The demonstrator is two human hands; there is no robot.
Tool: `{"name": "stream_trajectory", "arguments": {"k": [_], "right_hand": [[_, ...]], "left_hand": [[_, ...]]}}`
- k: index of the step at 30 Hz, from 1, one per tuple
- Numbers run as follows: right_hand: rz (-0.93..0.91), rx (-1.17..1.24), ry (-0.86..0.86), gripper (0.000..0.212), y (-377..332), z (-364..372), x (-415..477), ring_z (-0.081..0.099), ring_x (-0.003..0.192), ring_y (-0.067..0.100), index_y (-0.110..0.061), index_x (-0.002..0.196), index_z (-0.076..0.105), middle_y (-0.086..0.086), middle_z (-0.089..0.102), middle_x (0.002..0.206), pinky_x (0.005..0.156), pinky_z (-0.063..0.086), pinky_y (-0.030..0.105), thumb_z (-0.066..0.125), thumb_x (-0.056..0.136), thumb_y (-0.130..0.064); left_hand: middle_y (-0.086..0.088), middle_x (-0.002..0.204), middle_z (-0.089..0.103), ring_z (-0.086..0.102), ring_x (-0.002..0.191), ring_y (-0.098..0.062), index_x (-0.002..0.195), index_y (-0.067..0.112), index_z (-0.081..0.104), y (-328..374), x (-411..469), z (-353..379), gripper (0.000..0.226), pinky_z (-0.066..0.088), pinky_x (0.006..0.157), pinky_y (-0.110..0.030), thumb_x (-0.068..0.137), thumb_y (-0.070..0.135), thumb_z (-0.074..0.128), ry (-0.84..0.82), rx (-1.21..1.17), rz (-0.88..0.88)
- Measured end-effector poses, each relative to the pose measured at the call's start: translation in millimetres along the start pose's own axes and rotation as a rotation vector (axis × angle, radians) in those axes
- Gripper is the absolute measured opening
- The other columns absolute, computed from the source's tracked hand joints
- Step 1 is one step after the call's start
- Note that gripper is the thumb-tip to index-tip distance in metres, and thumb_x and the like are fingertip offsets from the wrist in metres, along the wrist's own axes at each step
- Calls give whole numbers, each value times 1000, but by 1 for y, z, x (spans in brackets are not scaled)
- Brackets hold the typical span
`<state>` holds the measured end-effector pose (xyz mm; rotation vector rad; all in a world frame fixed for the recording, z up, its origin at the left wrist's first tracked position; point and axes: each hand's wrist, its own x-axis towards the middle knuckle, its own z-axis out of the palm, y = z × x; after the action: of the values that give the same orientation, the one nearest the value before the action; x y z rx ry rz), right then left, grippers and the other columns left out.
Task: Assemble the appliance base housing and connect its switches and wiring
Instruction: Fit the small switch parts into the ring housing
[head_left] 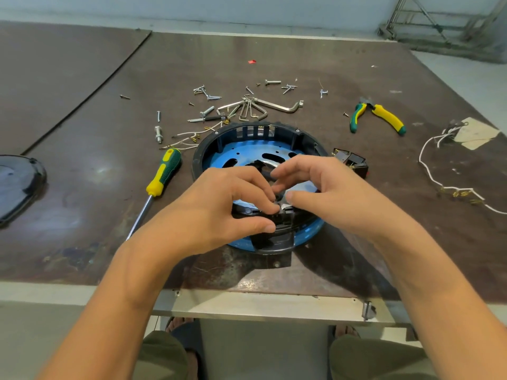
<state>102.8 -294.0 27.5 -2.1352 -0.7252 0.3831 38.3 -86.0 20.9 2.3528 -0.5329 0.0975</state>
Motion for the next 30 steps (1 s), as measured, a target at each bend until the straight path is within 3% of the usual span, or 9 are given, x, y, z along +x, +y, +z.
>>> {"name": "stream_trajectory", "arguments": {"k": [5, 15, 17, 19, 22, 25, 28, 30], "right_hand": [[-25, -46, -88, 37, -2, -4, -2, 64, 108, -2, -22, 129, 60, -11, 71, 111, 100, 48, 28, 68, 94, -16], [-57, -93, -72, 37, -2, -1, -3, 63, 108, -2, -23, 130, 59, -13, 70, 111, 101, 49, 33, 68, 94, -19], [-80, -66, -29, 32, 1, 0, -4, 63, 109, 0, -24, 127, 62, -14, 71, 110, 100, 49, 33, 66, 96, -19], [-106, 6, 122, 26, 7, 0, -6, 63, 109, 1, -27, 121, 65, -17, 71, 109, 96, 50, 29, 63, 97, -16], [-122, -150, 374, 26, 22, -7, -4, 54, 123, 0, -27, 119, 66, -18, 61, 129, 103, 46, 31, 65, 95, -18], [-5, -274, 349, 40, 32, -16, -1, 23, 149, 9, -29, 132, 58, -10, 29, 161, 118, 33, 41, 67, 93, -33], [70, -188, 238, 52, 33, -15, -2, 11, 153, 8, -38, 140, 47, -15, 9, 166, 122, 25, 43, 66, 92, -37], [126, -92, 195, 72, 31, -10, -3, 15, 151, 8, -40, 148, 30, -14, 7, 166, 120, 29, 41, 68, 89, -29]], "left_hand": [[19, 114, 62, 61, 106, -2, 105, 29, 78, -4, 0, -3, 23, 52, 93, -33, 82, 26, 78, -100, 59, 9], [17, 117, 64, 59, 108, -1, 104, 27, 78, 4, 1, -4, 16, 49, 96, -33, 89, 25, 72, -116, 42, -58], [19, 114, 65, 60, 107, 1, 104, 30, 77, 4, 0, -4, 17, 50, 95, -31, 88, 27, 72, -99, 33, -71], [20, 112, 65, 60, 105, 2, 104, 31, 77, 3, -2, -5, 18, 49, 94, -28, 88, 26, 72, -88, 26, -65], [21, 111, 65, 60, 104, 2, 101, 32, 77, 2, -4, -11, 19, 51, 90, -24, 88, 19, 73, -136, 36, -62], [24, 109, 65, 60, 103, 3, 96, 34, 77, 0, -9, -23, 20, 53, 83, -21, 90, 17, 70, -197, 113, -101], [25, 106, 66, 61, 101, 5, 94, 38, 74, 1, -12, -37, 10, 53, 85, -23, 92, 37, 65, -185, 113, -155], [23, 112, 66, 60, 104, 4, 110, 42, 66, 8, -7, -27, 40, 52, 90, -32, 88, 68, 45, -143, 108, -243]]}}
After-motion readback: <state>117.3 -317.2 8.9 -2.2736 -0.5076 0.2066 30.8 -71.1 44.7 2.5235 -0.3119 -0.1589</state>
